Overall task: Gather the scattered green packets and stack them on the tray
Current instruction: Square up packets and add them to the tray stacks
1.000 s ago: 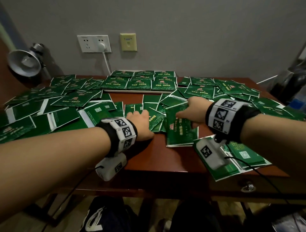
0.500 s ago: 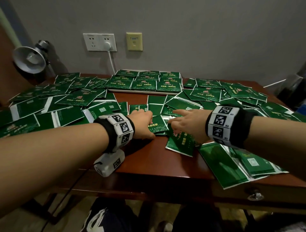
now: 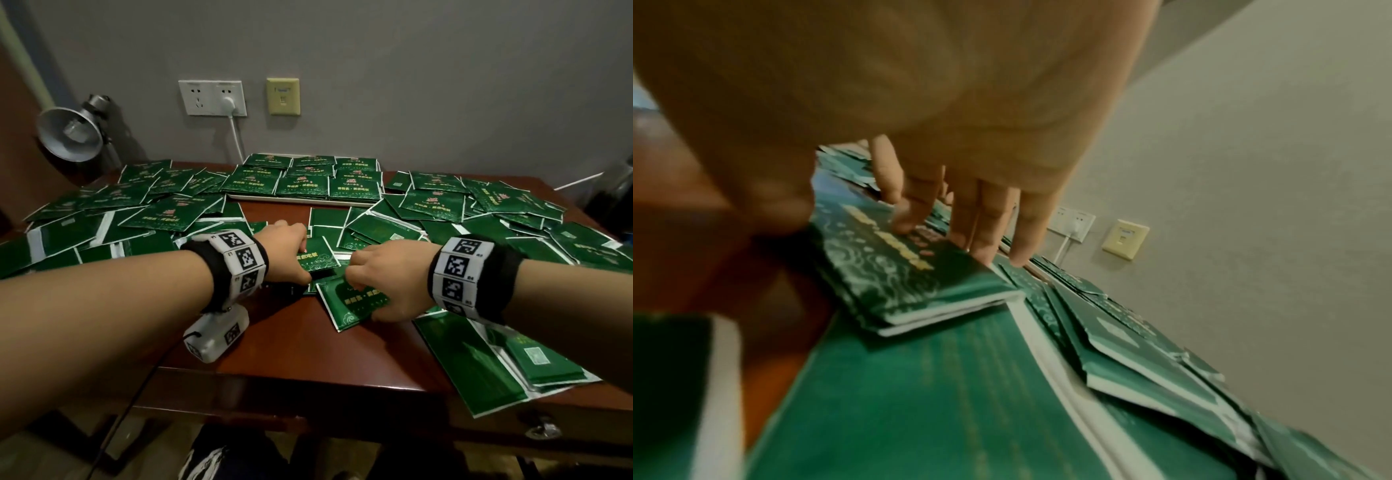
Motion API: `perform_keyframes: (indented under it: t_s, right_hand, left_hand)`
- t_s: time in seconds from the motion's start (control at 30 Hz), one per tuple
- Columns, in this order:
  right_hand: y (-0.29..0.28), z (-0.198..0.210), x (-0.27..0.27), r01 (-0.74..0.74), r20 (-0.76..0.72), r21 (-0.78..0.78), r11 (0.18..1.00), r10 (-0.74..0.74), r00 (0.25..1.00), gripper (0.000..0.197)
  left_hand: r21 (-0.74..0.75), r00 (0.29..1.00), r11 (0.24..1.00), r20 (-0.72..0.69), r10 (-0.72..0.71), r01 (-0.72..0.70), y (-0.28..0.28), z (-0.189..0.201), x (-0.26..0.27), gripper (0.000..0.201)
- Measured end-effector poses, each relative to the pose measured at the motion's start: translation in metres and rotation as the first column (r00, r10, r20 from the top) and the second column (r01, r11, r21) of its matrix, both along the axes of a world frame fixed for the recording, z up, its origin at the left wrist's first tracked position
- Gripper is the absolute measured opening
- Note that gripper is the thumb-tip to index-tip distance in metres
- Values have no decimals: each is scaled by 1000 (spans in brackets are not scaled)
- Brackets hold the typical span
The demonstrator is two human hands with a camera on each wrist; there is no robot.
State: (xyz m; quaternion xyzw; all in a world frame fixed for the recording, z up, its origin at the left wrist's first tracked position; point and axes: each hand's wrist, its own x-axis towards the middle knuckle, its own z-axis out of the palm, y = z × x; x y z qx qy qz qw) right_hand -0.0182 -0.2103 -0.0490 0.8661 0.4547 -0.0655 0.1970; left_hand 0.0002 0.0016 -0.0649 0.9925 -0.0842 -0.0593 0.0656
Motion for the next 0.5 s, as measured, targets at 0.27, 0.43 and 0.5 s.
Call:
perform_keyframes:
  t_s: [0.27,0.43,0.5]
  right_hand:
    - [6,0,7,-65,33,-28,997,66,997,46]
    - [2,13,27,12,-54,87,996,-8,999,34]
    - [-2,14,37,31,-61,87,996,-26,998,33]
  left_hand:
    - [-29,998,999,63,-28,30,-2,26,29,52]
    - [-26,991,998,124,-50,54,-11,53,69,52]
    - [-29,988,998,143,-51,56,-13,61,88,51]
